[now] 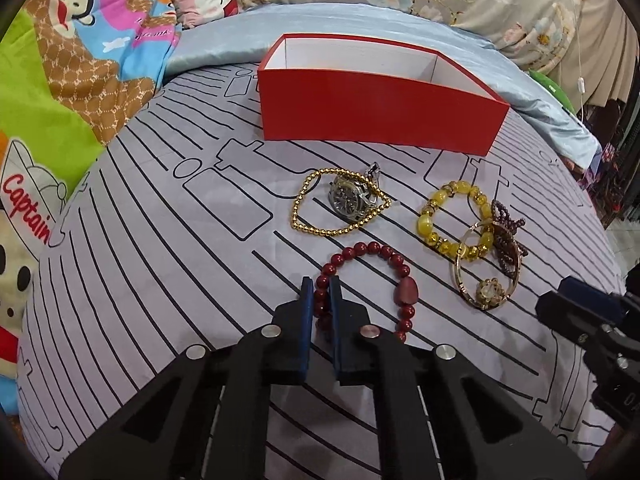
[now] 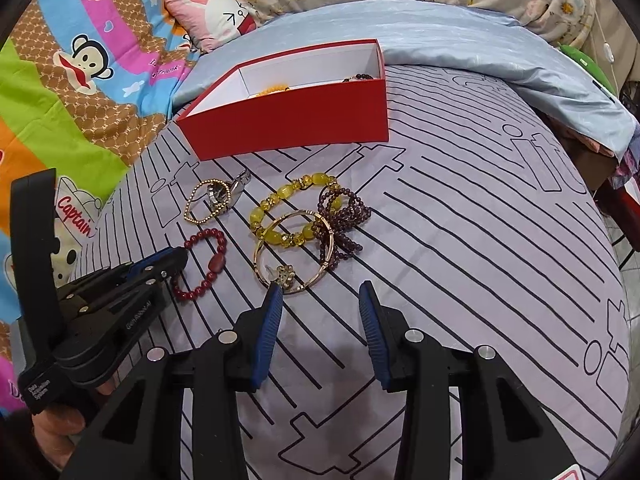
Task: Organize jewelry
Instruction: 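Grasp the dark red bead bracelet with the left gripper while the right moves toward the gold bangle, then close the right gripper on the rim of the gold bangle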
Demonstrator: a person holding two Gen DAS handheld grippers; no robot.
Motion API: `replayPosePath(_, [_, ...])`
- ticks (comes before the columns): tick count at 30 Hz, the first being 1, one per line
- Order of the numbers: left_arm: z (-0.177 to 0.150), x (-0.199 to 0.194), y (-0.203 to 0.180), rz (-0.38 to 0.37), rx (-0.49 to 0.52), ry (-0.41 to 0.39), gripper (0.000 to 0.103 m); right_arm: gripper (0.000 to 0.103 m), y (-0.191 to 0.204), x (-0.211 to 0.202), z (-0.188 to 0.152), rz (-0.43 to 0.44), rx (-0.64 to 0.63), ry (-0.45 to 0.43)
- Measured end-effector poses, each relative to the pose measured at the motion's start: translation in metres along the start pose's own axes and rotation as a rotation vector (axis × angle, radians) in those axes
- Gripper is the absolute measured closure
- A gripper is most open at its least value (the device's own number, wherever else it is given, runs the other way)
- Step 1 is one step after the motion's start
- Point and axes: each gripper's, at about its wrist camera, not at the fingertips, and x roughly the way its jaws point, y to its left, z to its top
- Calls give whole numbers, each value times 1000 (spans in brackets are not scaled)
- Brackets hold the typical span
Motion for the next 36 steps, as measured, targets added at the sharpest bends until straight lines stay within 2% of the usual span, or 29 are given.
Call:
replayPosePath(7, [-2,0,1,7,-3,-17,95,61,10,20,1,8,-11,32])
replayPosePath(12, [-3,1,1,8,2,-31,95,45,19,29,1,-5,-23,27])
replayPosePath(13, [-3,1,1,8,2,-33,95,44,20,30,2,-9,-25,24])
replayPosePath(26, [0,4,4,-3,0,-42,95,40,43,51,17,-100,-61,1])
replayPosePath(29, [1,4,4,-7,-2,-42,95,46,45,52,18,-137,-76,-6])
replayPosePath(36, [2,3,7,-26,-23,-30,95,47,38,47,18,-103,-53,-8])
